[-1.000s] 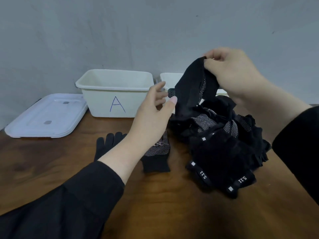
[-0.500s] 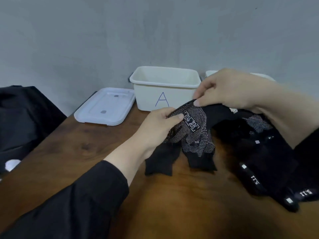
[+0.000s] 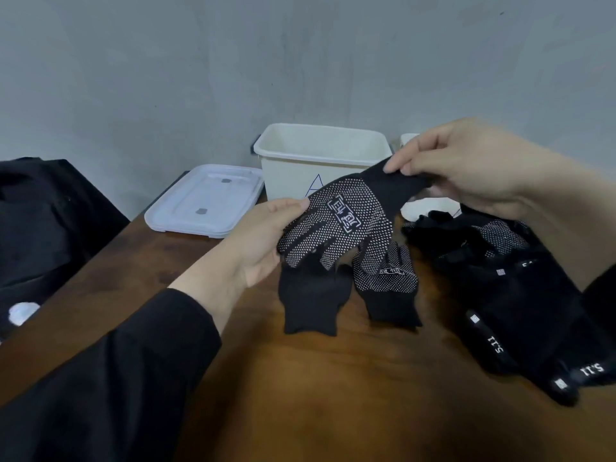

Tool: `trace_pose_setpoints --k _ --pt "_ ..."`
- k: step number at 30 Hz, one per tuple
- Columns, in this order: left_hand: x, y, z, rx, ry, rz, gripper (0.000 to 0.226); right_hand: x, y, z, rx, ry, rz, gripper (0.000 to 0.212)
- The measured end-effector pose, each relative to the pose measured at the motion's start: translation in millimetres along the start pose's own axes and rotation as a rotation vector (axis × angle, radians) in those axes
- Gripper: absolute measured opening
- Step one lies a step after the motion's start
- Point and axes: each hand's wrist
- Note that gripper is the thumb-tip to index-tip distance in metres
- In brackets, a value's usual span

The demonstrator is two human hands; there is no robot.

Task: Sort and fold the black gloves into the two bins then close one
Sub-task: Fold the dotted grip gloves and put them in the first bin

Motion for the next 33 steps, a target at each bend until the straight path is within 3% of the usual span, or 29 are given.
trace_pose_setpoints --k 3,5,9,11,13,17,20,25,28,31,33 --pt "-7 2 2 0.042 0.051 -0.035 0.021 1 -7 -6 -0.141 -0.045 0.045 0.03" --pt "-9 5 2 0.003 0.09 -0.058 0.026 0 -11 -8 -0.067 -0.019 0.132 0.024" --pt "-7 2 2 -0.339 0.354 -0.142 0.012 -6 -16 -7 0.421 0.203 0.221 0.004" --pt "-4 -11 4 -0.498 0.395 -0.211 0.011 -9 -13 -5 0.693 0.311 0.273 0.014" --pt "-2 -29 9 -0.809 0.267 -0.297 0.019 -9 -12 -3 0.717 0.361 0.248 0.017" --pt "8 -67 3 -1.387 -0.239 -0.255 0.05 -10 -1 5 0.67 0.342 0.076 0.013" --pt "11 -83 3 -1.592 -0.3 -0.184 0.066 -9 11 7 0.542 0.311 0.007 0.009" --pt "7 -82 8 -1.645 -0.222 -0.141 0.067 -10 26 15 0.346 0.321 -0.01 0.007" --pt "10 -80 10 -1.522 -0.213 -0.14 0.072 -7 27 17 0.293 0.317 -0.014 0.006" --pt "13 -76 15 -1.236 0.014 -0.223 0.057 -5 27 15 0.322 0.322 0.0 0.007" --pt "14 -74 17 -1.179 0.162 -0.337 0.044 -4 27 16 0.352 0.337 0.012 0.012"
Point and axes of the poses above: each hand's wrist, its own x-axis away from the middle knuckle, its own z-axis out of the back of the hand, y = z × x, and after that the axes turned 2 degrees about -z, right-handed
